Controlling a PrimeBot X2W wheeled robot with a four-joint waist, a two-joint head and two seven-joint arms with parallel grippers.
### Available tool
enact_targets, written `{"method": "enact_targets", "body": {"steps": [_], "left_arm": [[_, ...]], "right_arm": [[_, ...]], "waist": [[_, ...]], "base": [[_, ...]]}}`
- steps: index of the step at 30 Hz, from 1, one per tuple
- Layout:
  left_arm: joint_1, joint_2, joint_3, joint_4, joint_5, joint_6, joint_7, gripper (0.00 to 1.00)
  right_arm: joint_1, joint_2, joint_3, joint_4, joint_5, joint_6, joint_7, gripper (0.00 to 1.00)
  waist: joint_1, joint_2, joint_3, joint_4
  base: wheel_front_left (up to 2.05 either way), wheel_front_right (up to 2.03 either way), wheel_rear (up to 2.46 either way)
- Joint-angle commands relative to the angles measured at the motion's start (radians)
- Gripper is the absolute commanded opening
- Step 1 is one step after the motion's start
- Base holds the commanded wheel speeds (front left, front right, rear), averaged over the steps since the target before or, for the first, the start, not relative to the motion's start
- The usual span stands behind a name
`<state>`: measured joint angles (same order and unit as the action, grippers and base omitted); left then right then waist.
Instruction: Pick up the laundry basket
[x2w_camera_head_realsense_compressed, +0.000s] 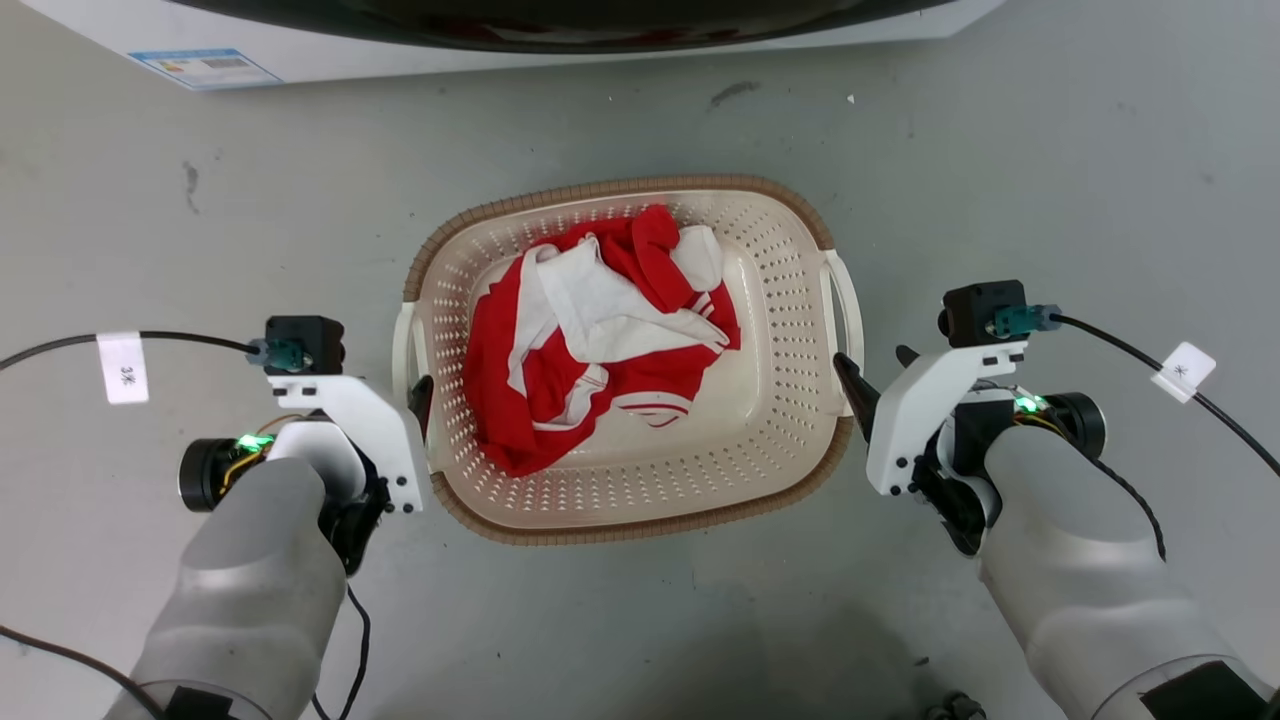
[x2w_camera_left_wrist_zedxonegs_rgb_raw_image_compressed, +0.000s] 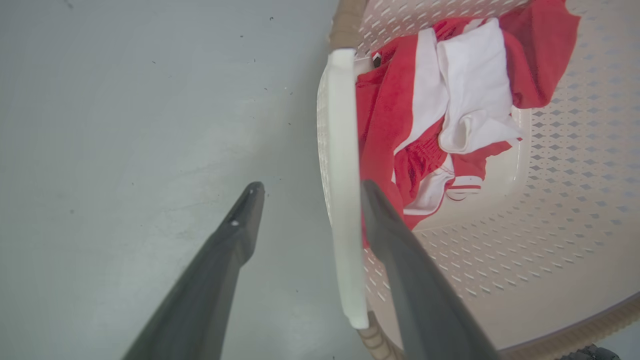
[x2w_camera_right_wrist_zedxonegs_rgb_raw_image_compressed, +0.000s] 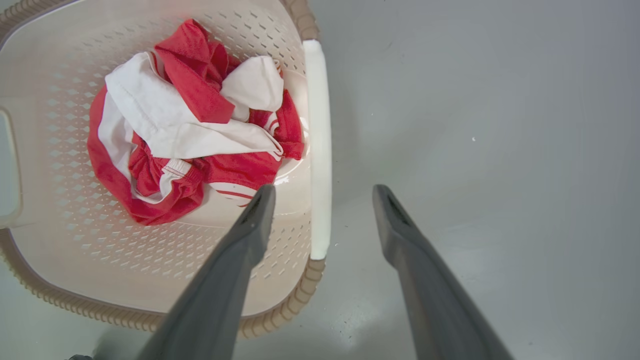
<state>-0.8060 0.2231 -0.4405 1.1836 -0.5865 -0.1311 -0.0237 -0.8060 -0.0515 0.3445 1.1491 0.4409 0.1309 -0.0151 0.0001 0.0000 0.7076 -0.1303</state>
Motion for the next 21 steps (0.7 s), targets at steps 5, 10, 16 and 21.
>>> {"method": "enact_targets", "body": {"steps": [5, 10, 16, 21], "left_arm": [[-0.047, 0.025, -0.020, 0.004, -0.030, 0.001, 0.014, 1.00], [-0.086, 0.040, -0.038, 0.003, -0.047, 0.001, 0.020, 1.00], [-0.120, 0.045, -0.055, 0.013, -0.077, 0.001, 0.039, 1.00], [-0.134, 0.045, -0.066, 0.011, -0.107, 0.001, 0.053, 0.00]], "right_arm": [[-0.051, 0.001, 0.093, -0.006, 0.089, 0.000, 0.023, 1.00], [-0.091, 0.001, 0.163, 0.001, 0.148, 0.000, 0.031, 1.00], [-0.133, 0.002, 0.226, 0.018, 0.203, 0.000, 0.039, 1.00], [-0.150, 0.001, 0.274, 0.018, 0.254, 0.000, 0.061, 0.00]], "waist": [[-0.0001, 0.0000, 0.056, -0.018], [-0.0001, 0.0000, 0.102, -0.026], [-0.0001, 0.0000, 0.139, -0.028], [-0.0001, 0.0000, 0.158, -0.026]], "base": [[0.00, 0.00, 0.00], [0.00, 0.00, 0.00], [0.00, 0.00, 0.00], [0.00, 0.00, 0.00]]}}
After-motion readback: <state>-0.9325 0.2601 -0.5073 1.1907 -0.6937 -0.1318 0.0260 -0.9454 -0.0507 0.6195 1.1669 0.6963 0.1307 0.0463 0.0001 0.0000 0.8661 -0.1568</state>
